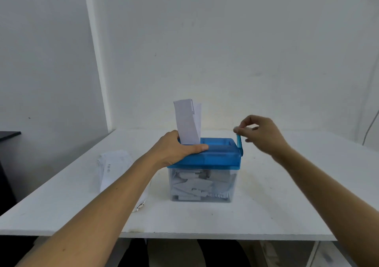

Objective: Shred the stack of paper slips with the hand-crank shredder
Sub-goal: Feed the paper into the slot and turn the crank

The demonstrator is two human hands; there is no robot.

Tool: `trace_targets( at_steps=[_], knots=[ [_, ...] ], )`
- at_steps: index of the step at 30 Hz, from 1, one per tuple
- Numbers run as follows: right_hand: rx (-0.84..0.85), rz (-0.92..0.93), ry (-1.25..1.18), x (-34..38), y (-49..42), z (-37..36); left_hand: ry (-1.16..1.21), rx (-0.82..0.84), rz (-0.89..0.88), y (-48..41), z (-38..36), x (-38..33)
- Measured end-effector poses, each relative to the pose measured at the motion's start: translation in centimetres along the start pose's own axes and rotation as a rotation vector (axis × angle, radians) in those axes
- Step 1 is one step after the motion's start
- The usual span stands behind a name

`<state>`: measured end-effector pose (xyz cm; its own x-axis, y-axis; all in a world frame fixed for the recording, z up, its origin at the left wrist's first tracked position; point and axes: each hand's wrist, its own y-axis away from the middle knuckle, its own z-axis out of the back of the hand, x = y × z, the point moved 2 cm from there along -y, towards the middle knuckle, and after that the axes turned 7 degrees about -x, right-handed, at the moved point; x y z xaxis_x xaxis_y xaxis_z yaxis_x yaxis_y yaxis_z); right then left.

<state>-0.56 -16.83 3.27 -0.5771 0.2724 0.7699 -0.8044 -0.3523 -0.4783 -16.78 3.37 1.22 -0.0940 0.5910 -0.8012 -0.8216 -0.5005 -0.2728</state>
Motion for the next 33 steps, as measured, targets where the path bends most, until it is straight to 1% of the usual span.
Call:
trace_targets(
  at_steps=[4,6,8,10,15,18,21,23,26,29,31,33],
  knots=[
    [-0.141,-0.019,-0.153,-2.7,1.4,-2.4,-0.055,0.06,-0.018,0.2,0.2,0.2],
    [-0.13,-0.013,-0.169,-3.6,2.1,-3.1,-0.054,0.064,-0.017,0.1,0.3,0.3],
    [-0.056,-0.019,-0.1,-4.6,3.0,-3.7,-0.055,0.057,-0.016,0.0,0.2,0.3],
    [0.03,-0.005,0.029,-5.5,4.2,-4.0,-0.049,0.04,-0.027,0.2,0.0,0.2],
    [0.22,-0.01,0.233,-5.4,6.8,-3.9,0.0,0.007,-0.038,0.4,-0.1,0.1],
    [0.362,-0.022,0.365,-4.2,7.6,-2.7,-0.003,0.012,-0.028,0.5,-0.1,-0.1],
    [0.548,-0.023,0.465,-1.4,8.0,0.0,-0.015,0.008,-0.012,0.3,0.0,0.1],
    [0.606,0.006,0.497,1.1,7.7,2.1,-0.027,0.018,-0.004,0.1,0.0,0.2],
    [0.561,0.073,0.475,4.4,6.4,4.6,-0.049,0.038,-0.009,-0.2,0.1,0.2],
    [0.48,0.145,0.423,5.8,4.6,6.0,-0.062,0.037,-0.012,-0.4,0.0,0.4],
    [0.36,0.147,0.272,5.2,3.1,5.8,-0.058,0.04,-0.016,-0.5,0.0,0.5],
    [0.187,0.095,0.07,3.7,1.3,4.7,-0.052,0.048,-0.011,-0.4,0.0,0.6]
  ],
)
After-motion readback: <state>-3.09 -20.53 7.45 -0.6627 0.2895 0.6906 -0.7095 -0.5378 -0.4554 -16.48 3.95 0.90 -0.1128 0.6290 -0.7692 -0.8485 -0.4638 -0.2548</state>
